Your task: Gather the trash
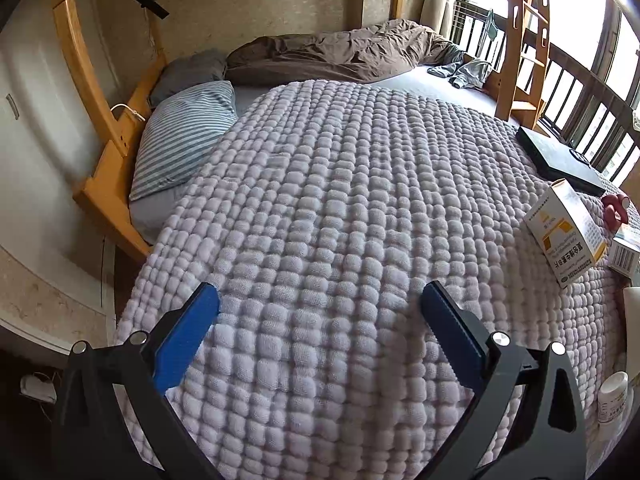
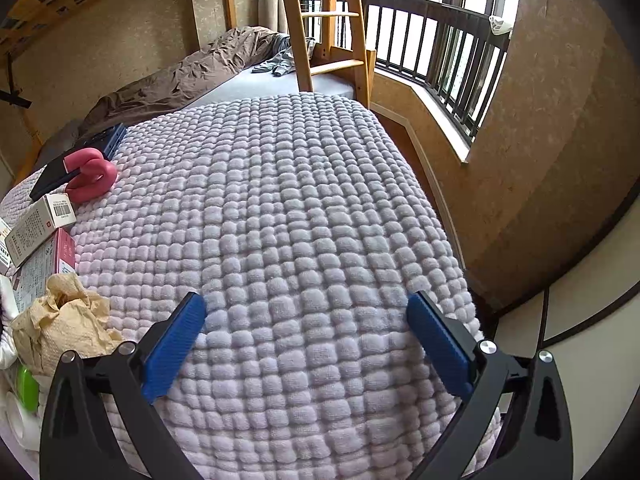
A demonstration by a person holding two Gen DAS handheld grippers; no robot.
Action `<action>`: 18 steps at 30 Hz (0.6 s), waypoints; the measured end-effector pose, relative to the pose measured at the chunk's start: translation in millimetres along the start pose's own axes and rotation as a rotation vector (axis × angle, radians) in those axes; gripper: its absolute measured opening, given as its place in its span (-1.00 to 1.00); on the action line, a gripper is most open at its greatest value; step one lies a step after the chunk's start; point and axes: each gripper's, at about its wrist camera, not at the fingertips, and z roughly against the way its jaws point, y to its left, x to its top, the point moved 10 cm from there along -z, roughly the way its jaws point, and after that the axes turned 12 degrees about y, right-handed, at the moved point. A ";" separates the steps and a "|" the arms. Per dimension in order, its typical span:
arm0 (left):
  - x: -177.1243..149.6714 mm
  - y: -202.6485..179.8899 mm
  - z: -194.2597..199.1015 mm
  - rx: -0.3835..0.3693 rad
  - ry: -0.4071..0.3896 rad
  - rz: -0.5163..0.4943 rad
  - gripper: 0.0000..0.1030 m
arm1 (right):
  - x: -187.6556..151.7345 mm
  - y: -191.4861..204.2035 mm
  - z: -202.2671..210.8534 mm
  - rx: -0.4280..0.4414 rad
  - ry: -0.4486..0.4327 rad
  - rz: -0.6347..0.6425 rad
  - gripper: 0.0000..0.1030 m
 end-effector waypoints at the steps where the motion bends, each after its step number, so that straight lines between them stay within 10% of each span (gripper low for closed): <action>1: 1.1 -0.9 -0.1 -0.001 0.000 0.000 0.98 | 0.5 0.1 0.1 0.000 0.000 0.000 0.93; 18: 0.2 -0.4 0.4 0.000 0.000 0.000 0.98 | 1.3 0.3 0.1 0.000 0.000 0.000 0.93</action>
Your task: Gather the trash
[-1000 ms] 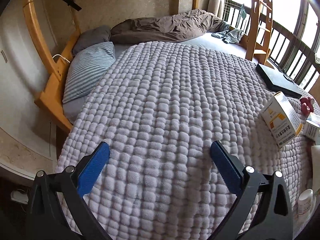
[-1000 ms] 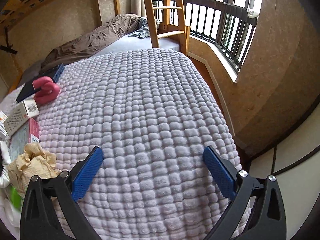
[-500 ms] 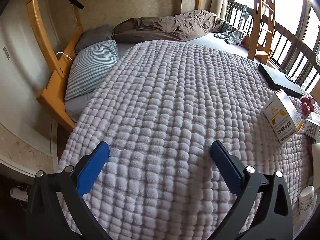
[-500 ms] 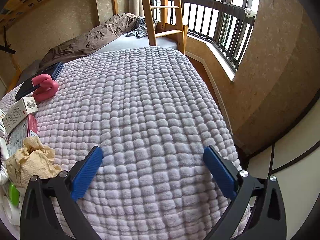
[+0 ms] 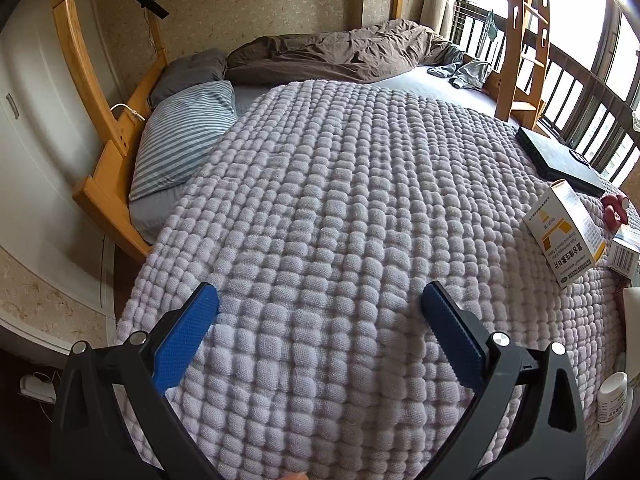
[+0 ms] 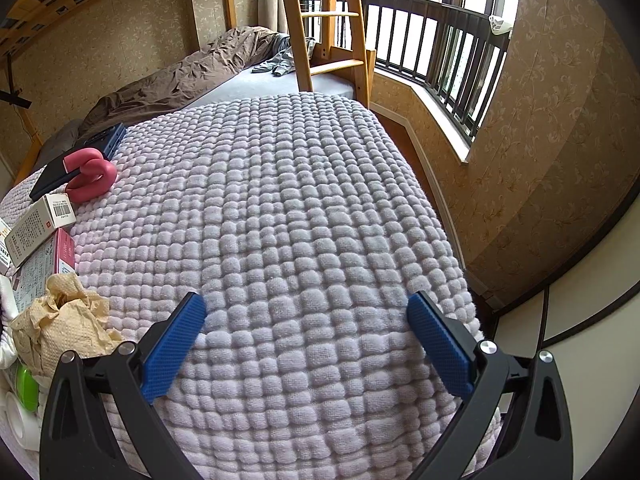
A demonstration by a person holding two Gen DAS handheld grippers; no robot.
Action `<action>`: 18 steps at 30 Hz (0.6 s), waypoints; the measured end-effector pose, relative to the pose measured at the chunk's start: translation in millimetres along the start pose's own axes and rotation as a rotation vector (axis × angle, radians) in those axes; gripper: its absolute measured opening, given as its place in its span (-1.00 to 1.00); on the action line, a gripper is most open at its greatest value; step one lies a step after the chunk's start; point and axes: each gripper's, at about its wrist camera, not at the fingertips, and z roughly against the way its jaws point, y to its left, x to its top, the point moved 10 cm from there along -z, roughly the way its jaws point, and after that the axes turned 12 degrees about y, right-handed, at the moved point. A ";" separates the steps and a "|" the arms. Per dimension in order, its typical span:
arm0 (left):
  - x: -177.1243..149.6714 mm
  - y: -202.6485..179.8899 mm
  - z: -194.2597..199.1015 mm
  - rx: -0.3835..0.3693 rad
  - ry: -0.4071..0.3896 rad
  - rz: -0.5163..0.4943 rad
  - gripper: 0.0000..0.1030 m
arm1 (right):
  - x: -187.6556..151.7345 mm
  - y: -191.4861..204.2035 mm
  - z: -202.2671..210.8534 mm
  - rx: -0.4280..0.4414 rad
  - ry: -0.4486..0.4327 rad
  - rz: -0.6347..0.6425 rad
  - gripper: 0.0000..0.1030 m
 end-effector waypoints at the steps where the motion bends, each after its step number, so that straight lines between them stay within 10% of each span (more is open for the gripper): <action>1: 1.1 -0.6 -0.3 0.000 0.000 0.000 0.98 | 0.1 0.0 0.0 0.000 0.000 0.000 0.93; 18: 0.5 -0.1 0.0 0.000 0.001 0.000 0.98 | 0.1 -0.1 0.1 -0.001 0.000 0.000 0.93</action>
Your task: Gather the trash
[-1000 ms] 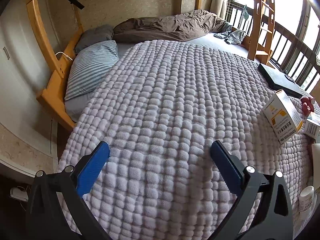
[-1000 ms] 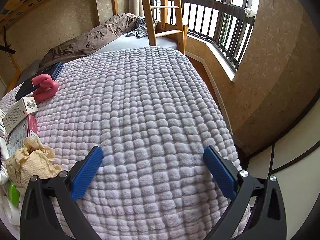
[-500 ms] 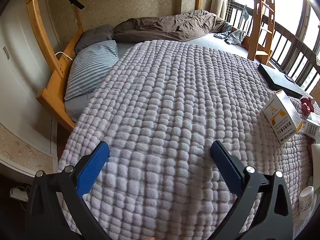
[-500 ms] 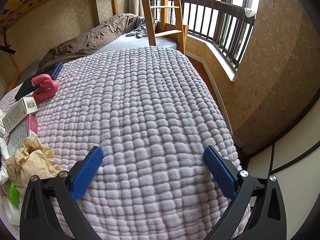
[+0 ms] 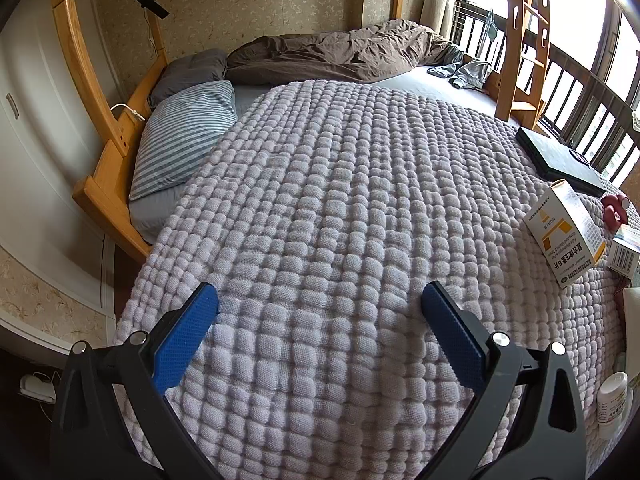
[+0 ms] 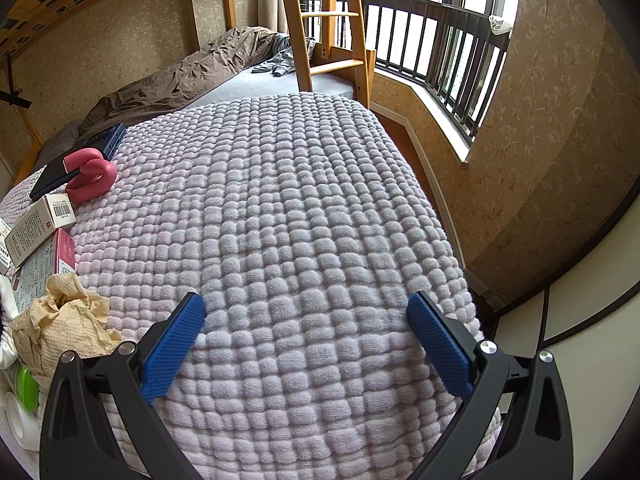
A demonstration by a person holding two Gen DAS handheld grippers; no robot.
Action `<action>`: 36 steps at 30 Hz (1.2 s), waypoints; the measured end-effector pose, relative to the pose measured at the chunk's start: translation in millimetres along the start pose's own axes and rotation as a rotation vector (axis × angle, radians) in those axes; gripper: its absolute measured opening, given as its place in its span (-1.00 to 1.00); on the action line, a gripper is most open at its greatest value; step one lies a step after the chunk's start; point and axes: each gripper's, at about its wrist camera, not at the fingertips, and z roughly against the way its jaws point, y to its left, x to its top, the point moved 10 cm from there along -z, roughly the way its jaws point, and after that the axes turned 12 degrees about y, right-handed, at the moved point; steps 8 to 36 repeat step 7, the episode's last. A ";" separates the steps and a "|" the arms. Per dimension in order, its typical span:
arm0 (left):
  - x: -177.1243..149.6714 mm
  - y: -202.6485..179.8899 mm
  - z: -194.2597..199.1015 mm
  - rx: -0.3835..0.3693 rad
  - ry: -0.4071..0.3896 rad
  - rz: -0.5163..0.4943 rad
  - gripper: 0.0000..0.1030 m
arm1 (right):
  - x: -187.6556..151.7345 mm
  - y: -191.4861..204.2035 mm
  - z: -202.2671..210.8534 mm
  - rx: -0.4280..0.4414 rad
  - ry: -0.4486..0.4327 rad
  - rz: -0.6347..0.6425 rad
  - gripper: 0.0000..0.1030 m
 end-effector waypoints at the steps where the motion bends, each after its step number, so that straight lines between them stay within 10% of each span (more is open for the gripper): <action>1: -0.2 -0.1 0.2 0.000 0.000 0.000 0.98 | 0.1 -0.1 0.1 -0.001 0.000 0.000 0.93; 36: -0.3 -0.4 0.5 0.001 0.000 -0.001 0.98 | -4.2 -0.4 1.6 -0.002 0.000 -0.005 0.93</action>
